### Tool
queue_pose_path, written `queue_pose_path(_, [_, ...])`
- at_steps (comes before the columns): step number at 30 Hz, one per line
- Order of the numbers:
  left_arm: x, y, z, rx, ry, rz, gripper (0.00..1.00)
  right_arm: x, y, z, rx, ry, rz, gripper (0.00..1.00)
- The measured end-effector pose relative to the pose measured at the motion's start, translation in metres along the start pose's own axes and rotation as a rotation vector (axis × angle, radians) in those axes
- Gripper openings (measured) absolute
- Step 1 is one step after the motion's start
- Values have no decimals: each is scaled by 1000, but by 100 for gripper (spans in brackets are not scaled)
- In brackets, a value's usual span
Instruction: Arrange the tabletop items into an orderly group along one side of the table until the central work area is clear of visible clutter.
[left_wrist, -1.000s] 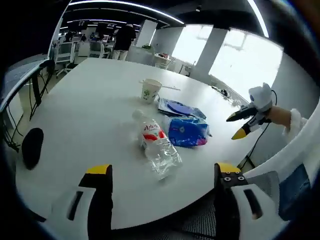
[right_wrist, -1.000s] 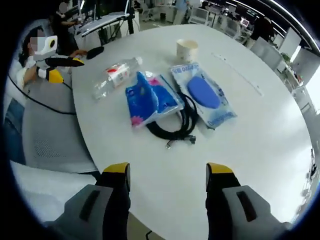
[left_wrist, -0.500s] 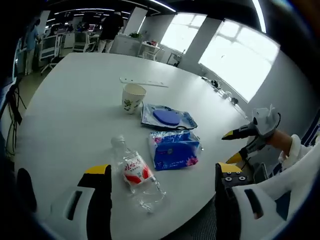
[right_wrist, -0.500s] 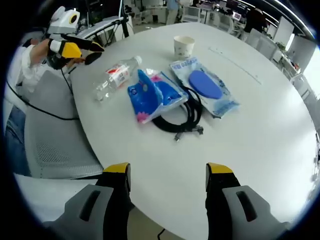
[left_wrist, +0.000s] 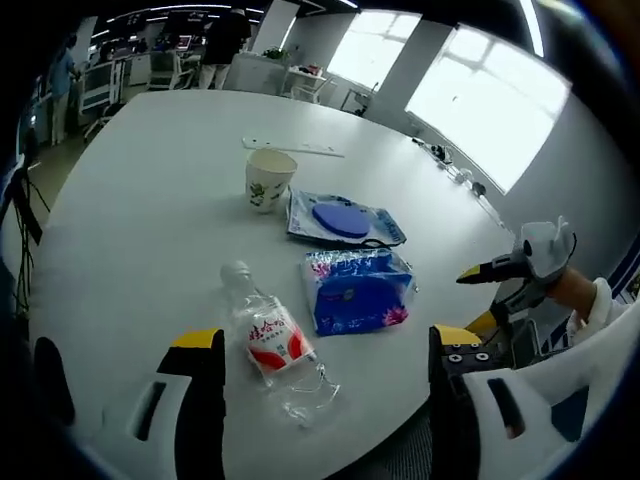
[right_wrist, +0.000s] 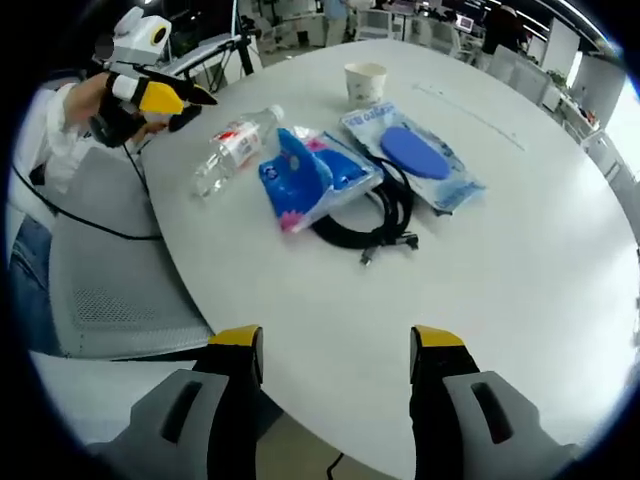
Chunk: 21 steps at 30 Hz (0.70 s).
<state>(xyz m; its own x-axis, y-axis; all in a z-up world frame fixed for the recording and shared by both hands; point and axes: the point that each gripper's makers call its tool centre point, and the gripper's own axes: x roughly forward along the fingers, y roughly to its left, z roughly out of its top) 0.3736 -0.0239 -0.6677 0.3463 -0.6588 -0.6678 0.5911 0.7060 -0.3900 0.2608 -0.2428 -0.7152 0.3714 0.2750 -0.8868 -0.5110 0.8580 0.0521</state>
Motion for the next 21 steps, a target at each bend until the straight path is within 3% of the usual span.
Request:
queue_pose_path(8, [10, 11, -14, -36, 33, 35, 84, -2, 4, 2, -3, -12, 2, 57])
queue_pose_path(15, [29, 19, -24, -96, 60, 64, 79, 1, 16, 7, 119, -83, 53, 55])
queue_pose_path(21, [42, 22, -29, -86, 72, 101, 81, -1, 19, 7, 127, -98, 47, 53])
